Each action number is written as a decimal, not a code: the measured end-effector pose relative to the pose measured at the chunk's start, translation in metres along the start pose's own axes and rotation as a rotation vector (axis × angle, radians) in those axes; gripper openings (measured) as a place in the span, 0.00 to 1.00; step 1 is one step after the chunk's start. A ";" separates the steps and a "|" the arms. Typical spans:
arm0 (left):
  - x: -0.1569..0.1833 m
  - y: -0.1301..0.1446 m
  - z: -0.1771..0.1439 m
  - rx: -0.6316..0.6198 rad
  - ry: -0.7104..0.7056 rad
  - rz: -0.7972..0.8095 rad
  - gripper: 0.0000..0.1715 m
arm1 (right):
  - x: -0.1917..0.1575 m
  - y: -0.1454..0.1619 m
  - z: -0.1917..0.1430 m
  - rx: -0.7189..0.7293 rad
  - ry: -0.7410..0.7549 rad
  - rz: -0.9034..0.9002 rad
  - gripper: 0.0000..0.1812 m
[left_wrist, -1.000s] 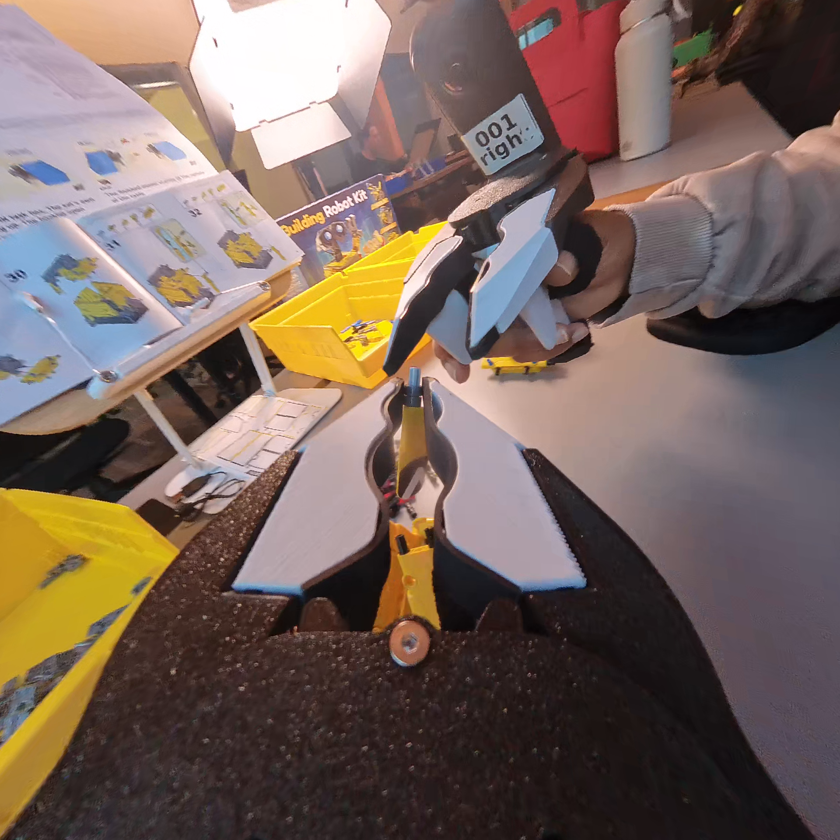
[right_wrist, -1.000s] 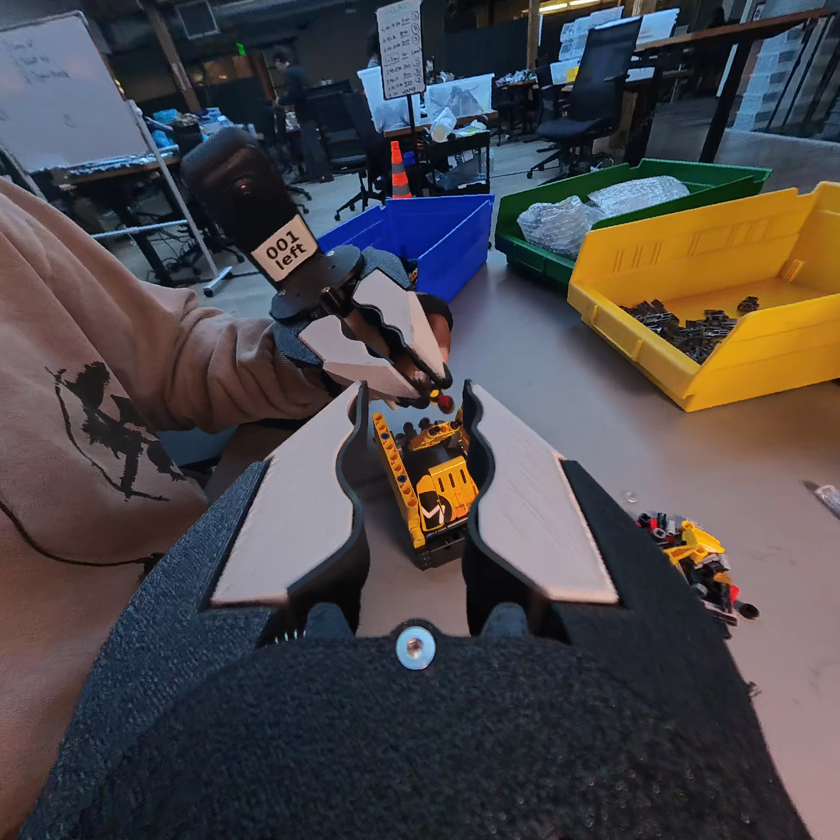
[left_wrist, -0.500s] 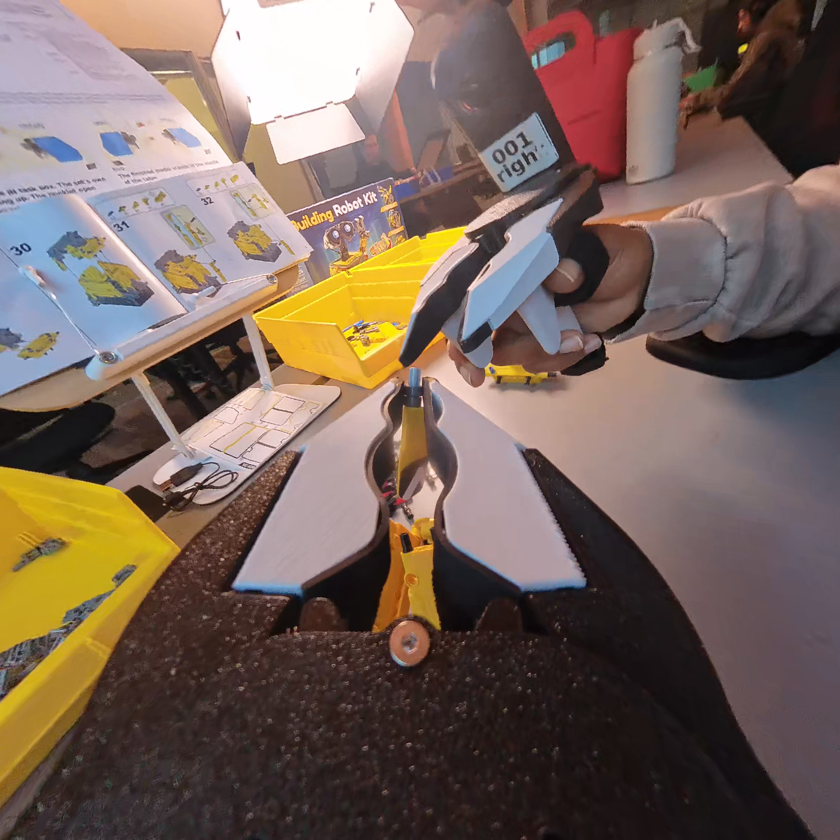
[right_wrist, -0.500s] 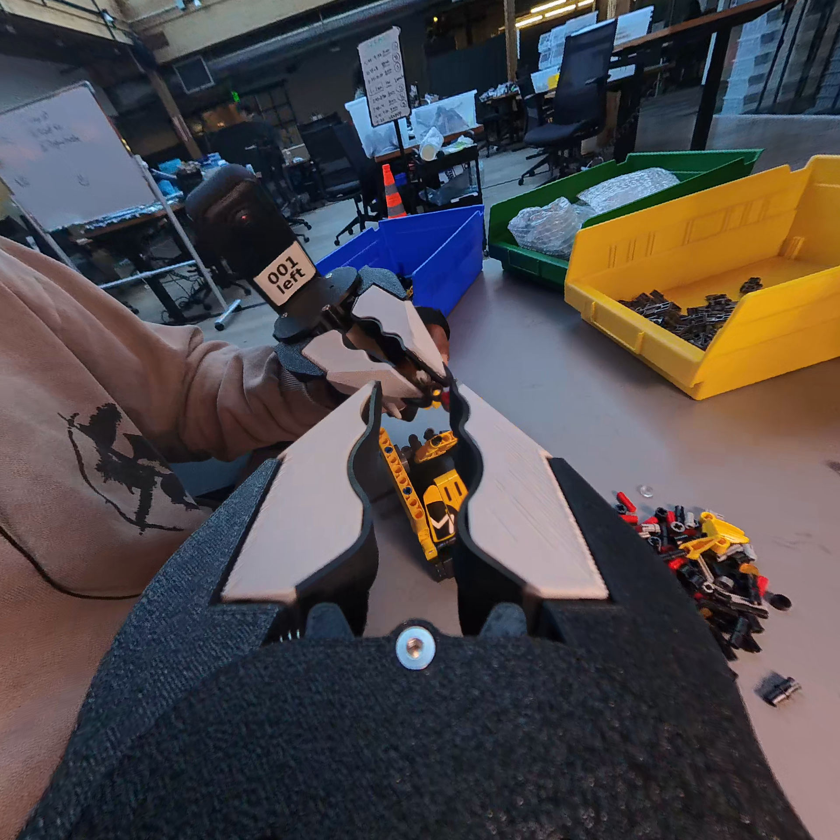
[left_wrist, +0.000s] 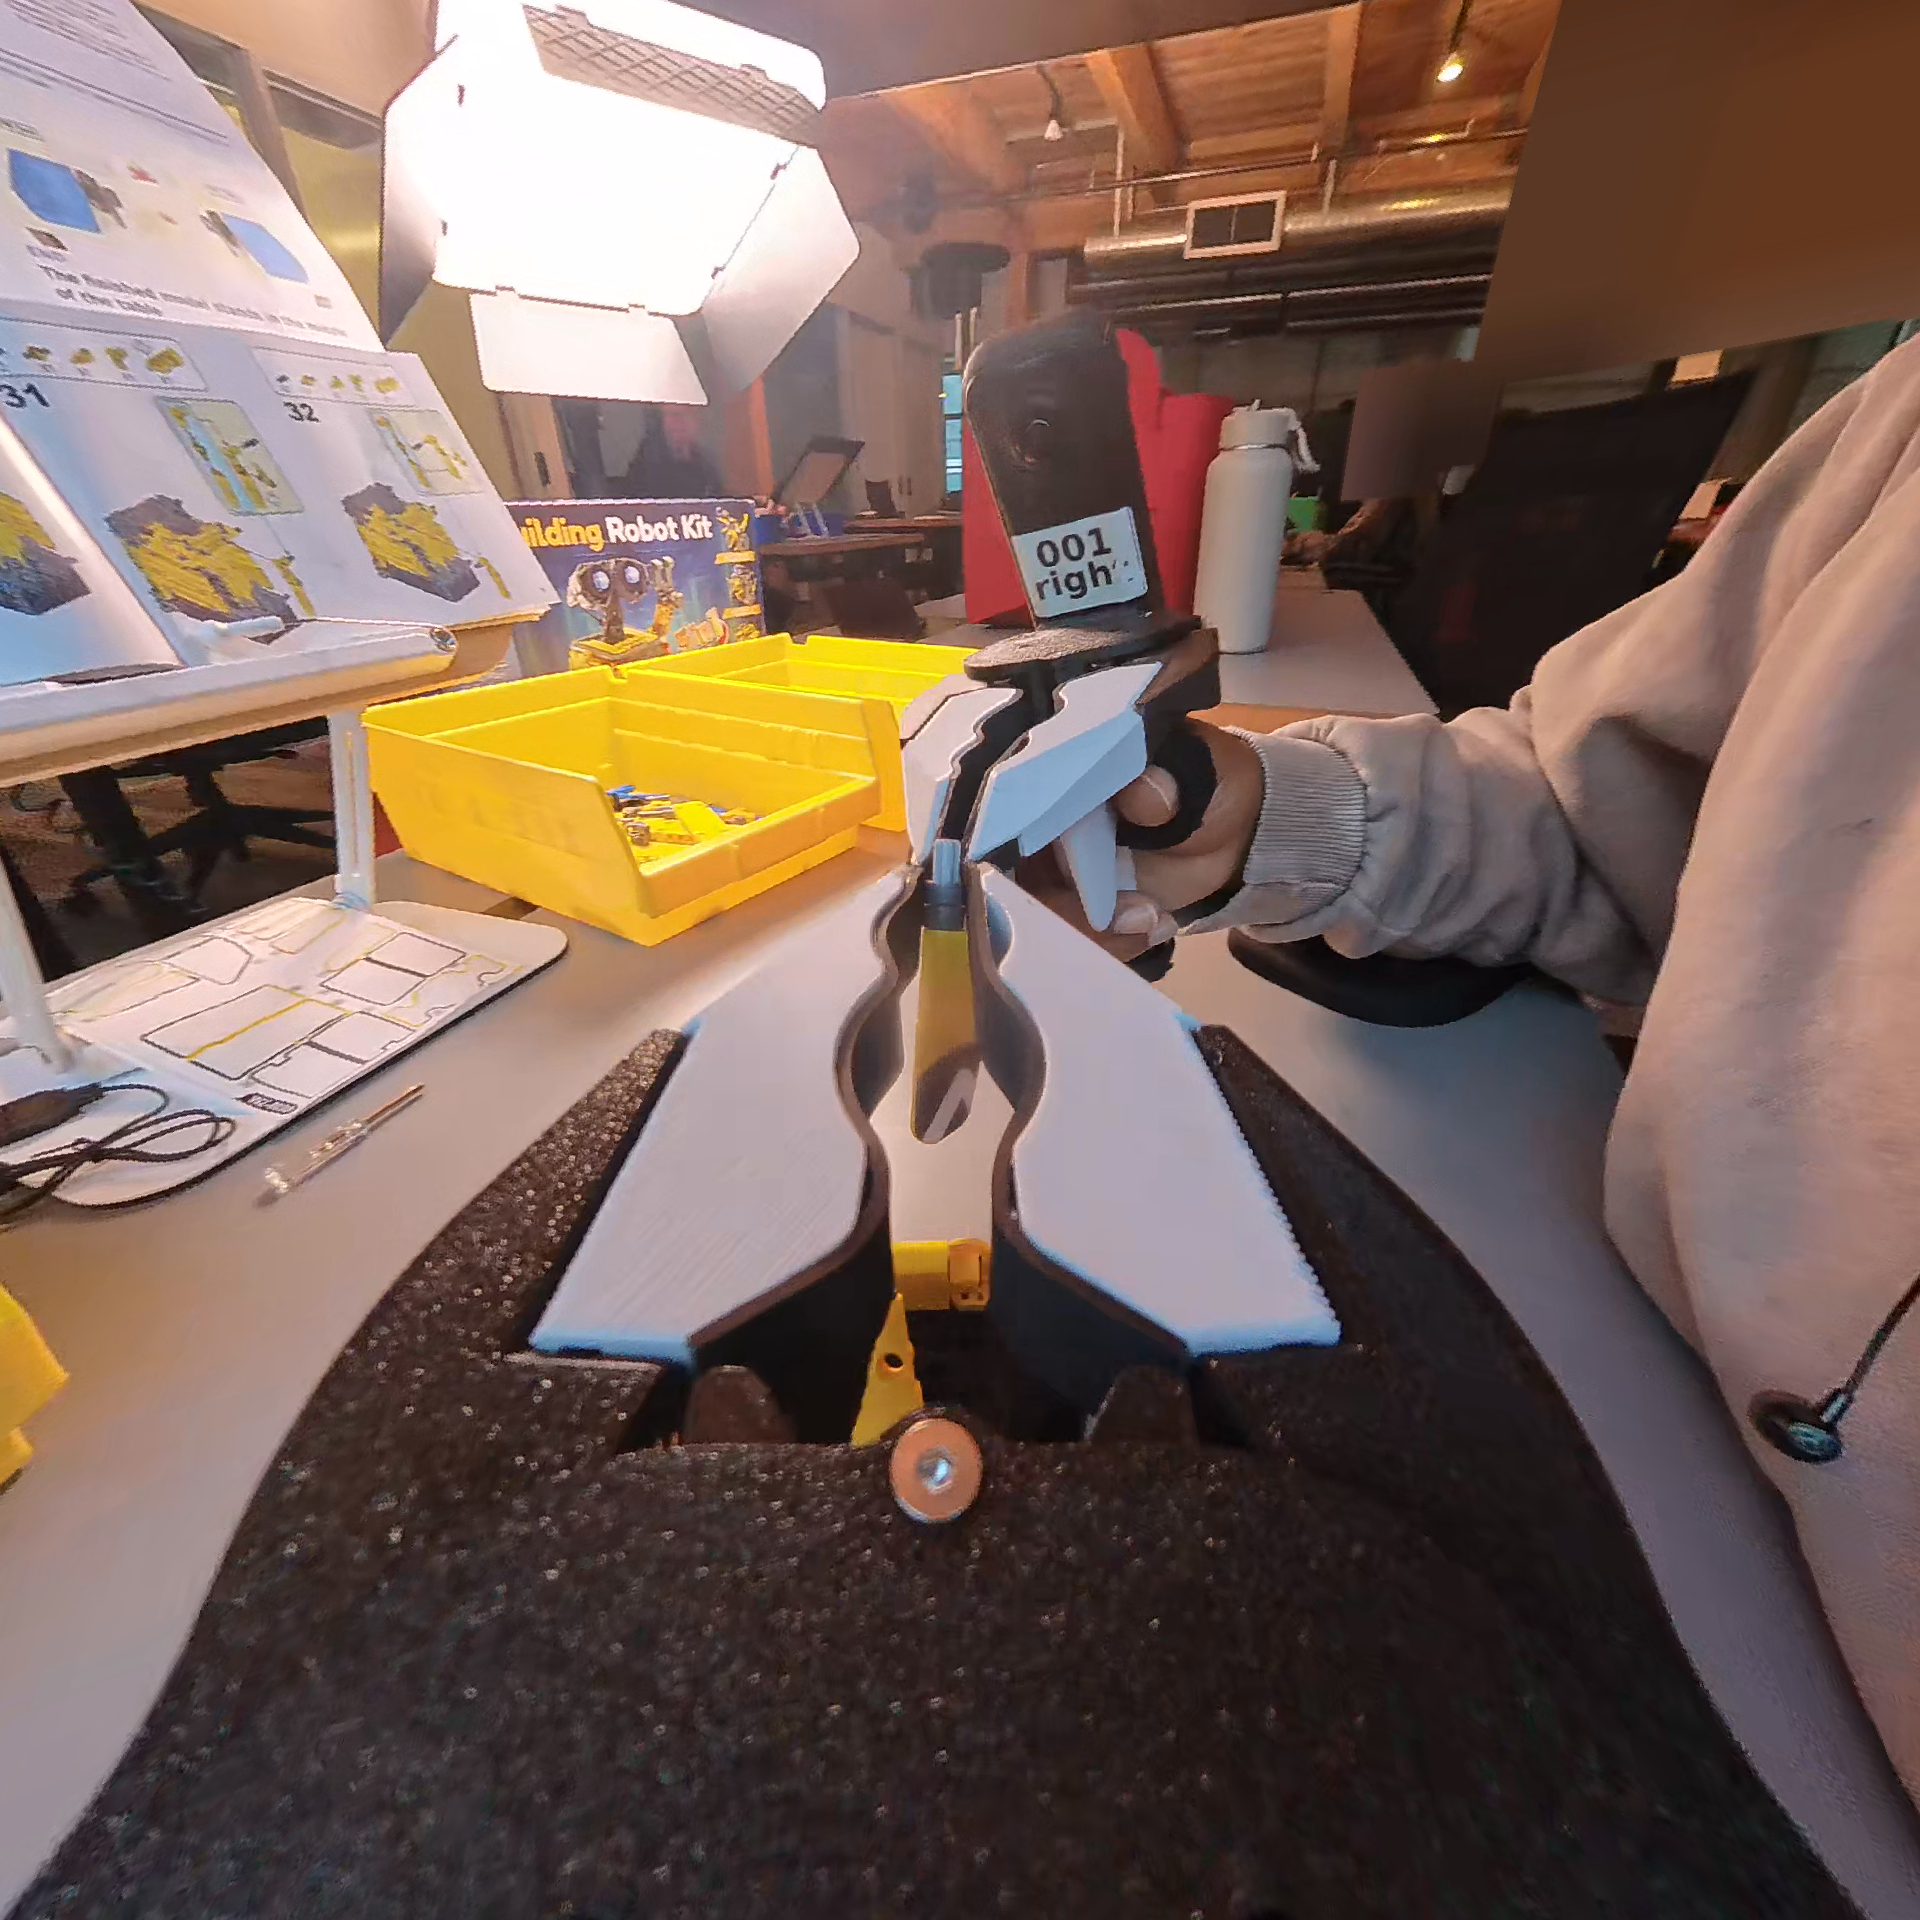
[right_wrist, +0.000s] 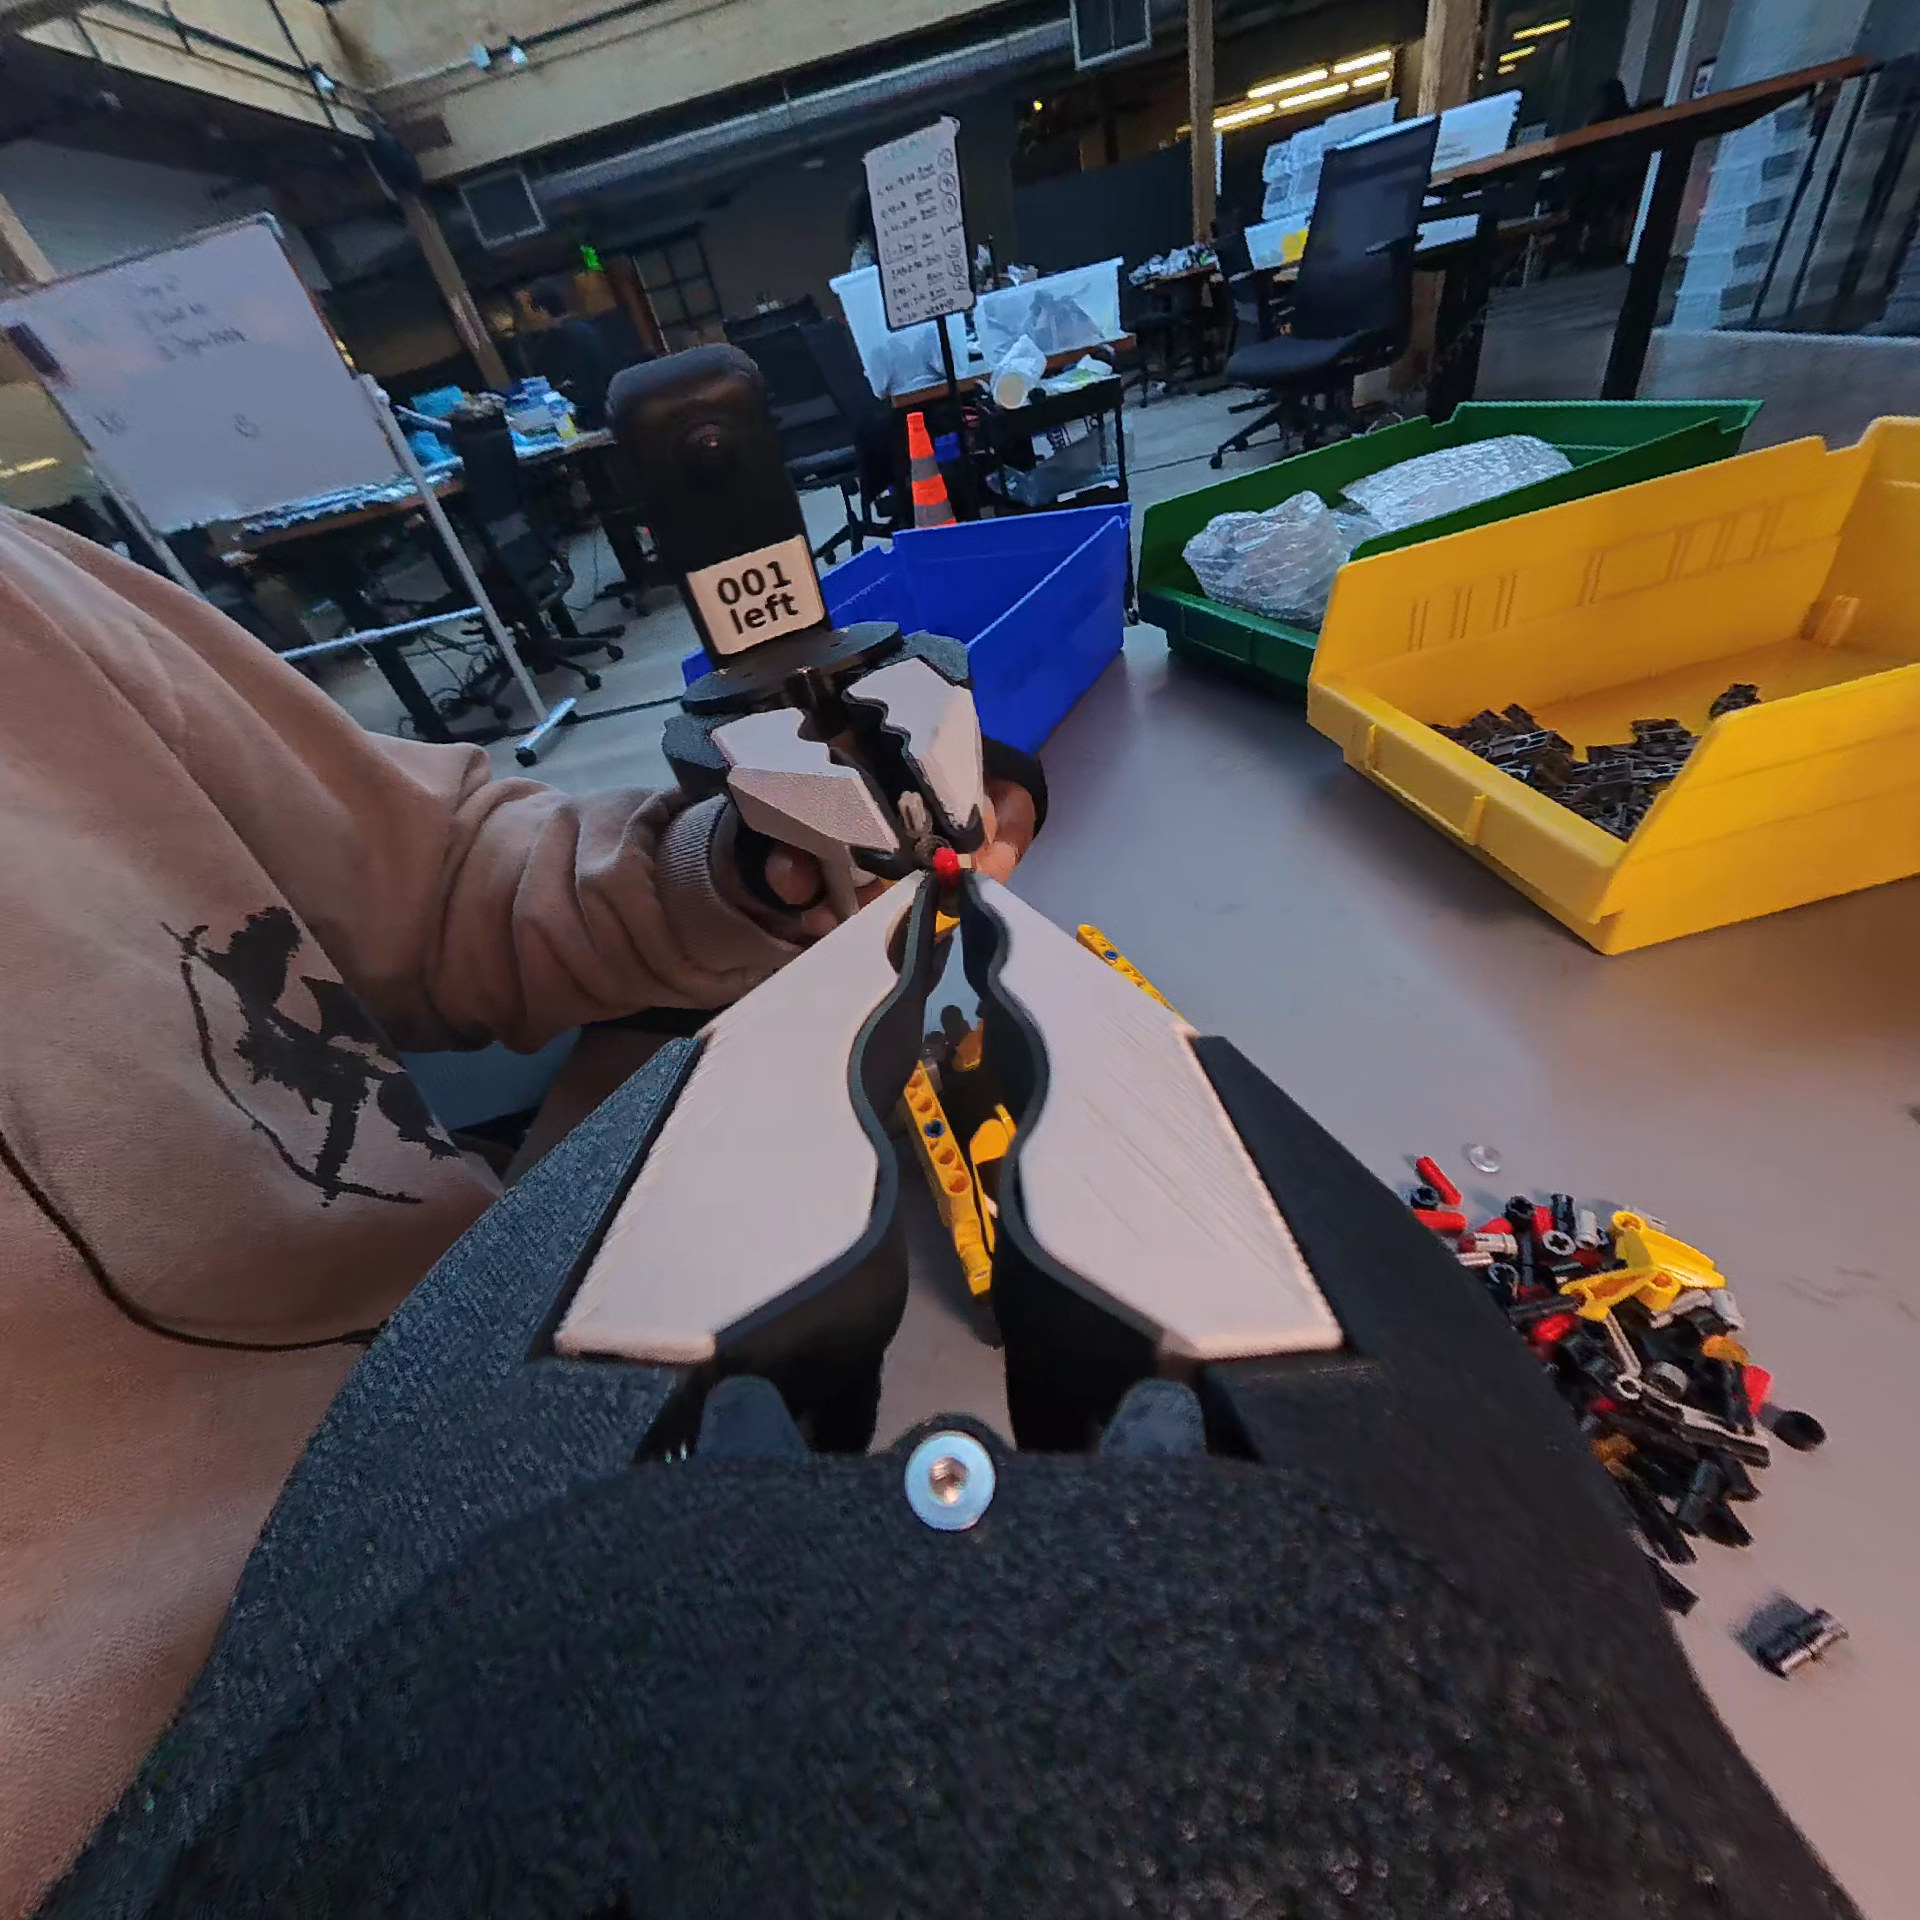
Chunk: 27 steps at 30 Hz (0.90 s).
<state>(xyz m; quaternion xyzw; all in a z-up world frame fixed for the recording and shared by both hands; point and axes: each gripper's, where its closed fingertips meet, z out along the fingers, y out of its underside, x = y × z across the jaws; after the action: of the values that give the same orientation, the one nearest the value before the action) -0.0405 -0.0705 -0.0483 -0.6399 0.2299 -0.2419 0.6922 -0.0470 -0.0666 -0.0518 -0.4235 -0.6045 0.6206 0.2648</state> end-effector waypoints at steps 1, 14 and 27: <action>0.001 -0.001 0.000 0.005 0.014 -0.015 0.04 | -0.001 -0.001 0.000 0.004 -0.008 -0.003 0.02; 0.007 -0.005 -0.002 0.040 0.131 -0.219 0.13 | -0.006 -0.013 -0.006 0.094 -0.098 0.107 0.03; 0.012 -0.006 0.002 0.052 0.215 -0.435 0.07 | 0.002 -0.023 -0.003 0.258 -0.154 0.394 0.03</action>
<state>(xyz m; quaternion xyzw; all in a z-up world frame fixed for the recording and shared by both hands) -0.0302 -0.0769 -0.0428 -0.6270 0.1527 -0.4577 0.6116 -0.0490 -0.0606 -0.0299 -0.4474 -0.4444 0.7626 0.1440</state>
